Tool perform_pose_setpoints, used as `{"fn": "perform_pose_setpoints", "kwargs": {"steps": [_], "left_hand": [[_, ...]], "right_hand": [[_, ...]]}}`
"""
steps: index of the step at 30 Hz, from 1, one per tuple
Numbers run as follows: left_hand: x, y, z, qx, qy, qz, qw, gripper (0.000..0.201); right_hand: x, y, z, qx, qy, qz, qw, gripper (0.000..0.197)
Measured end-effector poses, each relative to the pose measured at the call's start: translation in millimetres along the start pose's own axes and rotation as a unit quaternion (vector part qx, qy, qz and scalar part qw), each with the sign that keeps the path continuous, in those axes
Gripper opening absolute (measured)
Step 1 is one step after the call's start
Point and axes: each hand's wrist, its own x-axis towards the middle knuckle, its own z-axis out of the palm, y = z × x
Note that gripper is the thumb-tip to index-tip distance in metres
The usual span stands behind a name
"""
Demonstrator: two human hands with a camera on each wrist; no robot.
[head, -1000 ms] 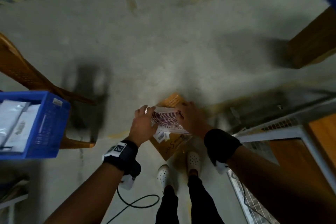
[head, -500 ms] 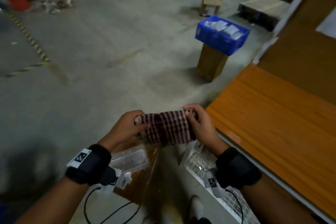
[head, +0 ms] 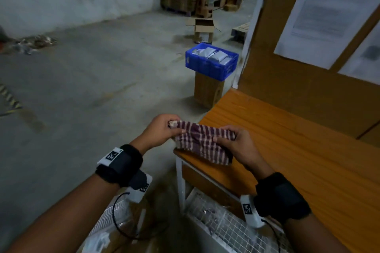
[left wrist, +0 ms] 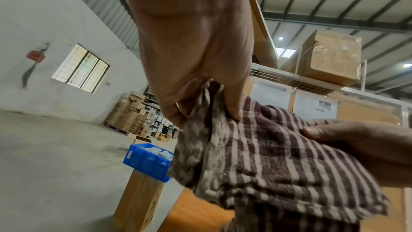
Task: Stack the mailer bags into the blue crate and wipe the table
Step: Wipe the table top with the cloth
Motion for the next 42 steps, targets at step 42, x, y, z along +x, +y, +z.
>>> {"fn": "perform_pose_setpoints", "kwargs": {"steps": [42], "left_hand": [[6, -133, 100, 0.036, 0.147, -0.183, 0.971, 0.011]], "right_hand": [[85, 128, 77, -0.561, -0.226, -0.086, 0.792, 0.064]]}}
